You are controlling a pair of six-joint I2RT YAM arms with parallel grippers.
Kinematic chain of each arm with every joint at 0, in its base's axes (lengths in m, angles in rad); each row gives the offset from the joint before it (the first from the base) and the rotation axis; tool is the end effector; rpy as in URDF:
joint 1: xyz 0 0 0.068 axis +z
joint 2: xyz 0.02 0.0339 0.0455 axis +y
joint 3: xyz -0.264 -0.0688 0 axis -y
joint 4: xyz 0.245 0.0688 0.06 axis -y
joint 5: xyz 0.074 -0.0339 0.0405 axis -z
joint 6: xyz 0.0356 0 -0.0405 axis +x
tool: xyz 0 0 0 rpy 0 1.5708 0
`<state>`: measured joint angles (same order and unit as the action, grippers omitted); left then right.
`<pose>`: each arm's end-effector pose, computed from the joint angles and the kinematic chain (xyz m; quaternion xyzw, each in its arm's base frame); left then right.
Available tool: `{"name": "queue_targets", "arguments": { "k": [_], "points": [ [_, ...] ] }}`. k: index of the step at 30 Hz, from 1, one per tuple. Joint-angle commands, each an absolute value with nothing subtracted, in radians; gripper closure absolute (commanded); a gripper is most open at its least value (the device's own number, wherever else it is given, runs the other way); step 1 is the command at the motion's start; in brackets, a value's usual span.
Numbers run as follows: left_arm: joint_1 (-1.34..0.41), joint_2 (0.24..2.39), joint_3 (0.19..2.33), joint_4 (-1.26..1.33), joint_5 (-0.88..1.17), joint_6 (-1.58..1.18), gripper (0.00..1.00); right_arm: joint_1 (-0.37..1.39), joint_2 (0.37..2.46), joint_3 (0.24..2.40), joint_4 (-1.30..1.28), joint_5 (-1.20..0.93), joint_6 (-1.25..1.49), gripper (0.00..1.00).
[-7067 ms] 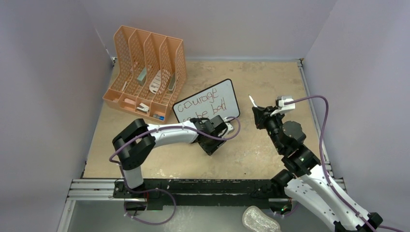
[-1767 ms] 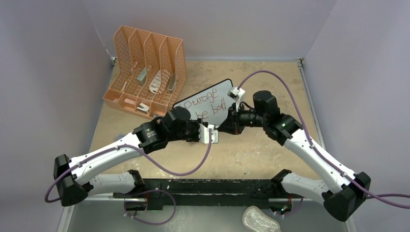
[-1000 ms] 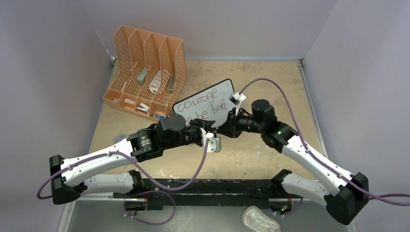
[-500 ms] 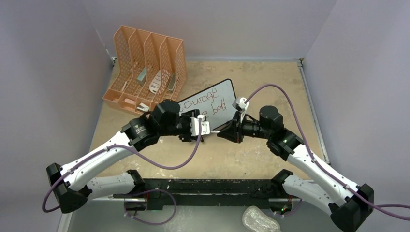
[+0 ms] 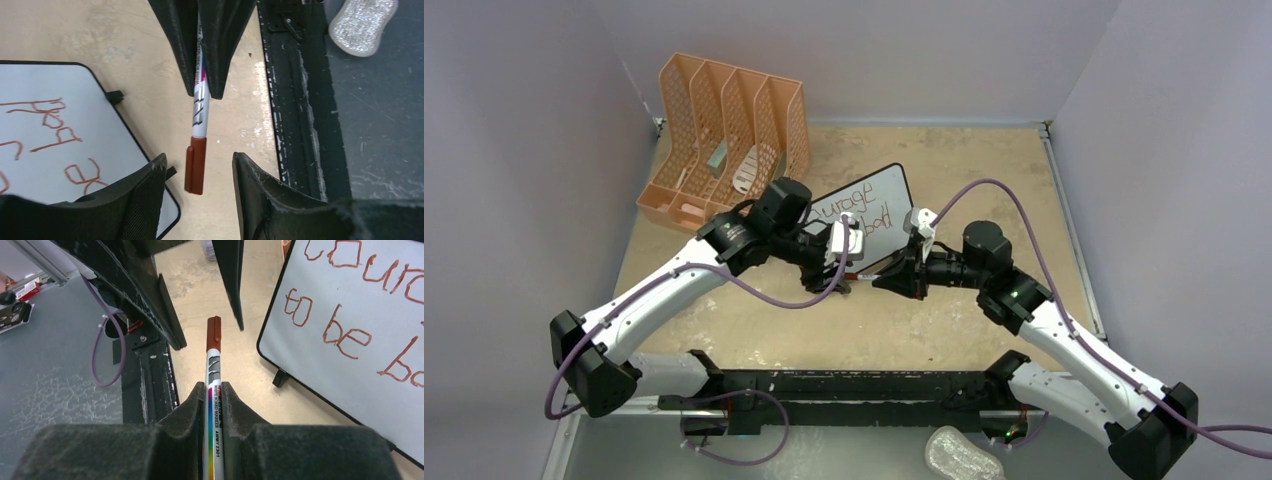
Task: Write a sentence on the whiteboard
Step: Close the whiteboard marker at the center of the board.
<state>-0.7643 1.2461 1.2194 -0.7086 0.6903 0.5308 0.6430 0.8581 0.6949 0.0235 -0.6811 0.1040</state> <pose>0.1702 -0.1946 0.3491 0.6283 0.6032 -0.3516 0.3432 0.1462 0.1376 0.3185 -0.4006 0.6274 0.4603 0.4837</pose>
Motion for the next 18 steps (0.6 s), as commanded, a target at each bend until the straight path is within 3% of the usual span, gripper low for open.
{"name": "queue_targets", "arguments": {
  "k": [1, 8, 14, 18],
  "points": [
    [-0.757, 1.269, 1.266, -0.735, 0.798, 0.515, 0.52, 0.644, 0.837, 0.695, 0.099, -0.716, 0.081, 1.0],
    [-0.756, 1.304, 1.278, -0.739, 0.796, 0.511, 0.59, 0.643, 0.845, 0.702, 0.109, -0.725, 0.087, 1.0],
    [-0.756, 1.329, 1.291, -0.747, 0.819, 0.515, 0.99, 0.643, 0.857, 0.715, 0.112, -0.728, 0.087, 1.0],
    [-0.756, 1.343, 1.306, -0.756, 0.844, 0.518, 1.0, 0.643, 0.87, 0.72, 0.11, -0.733, 0.09, 1.0]
  ]
}}
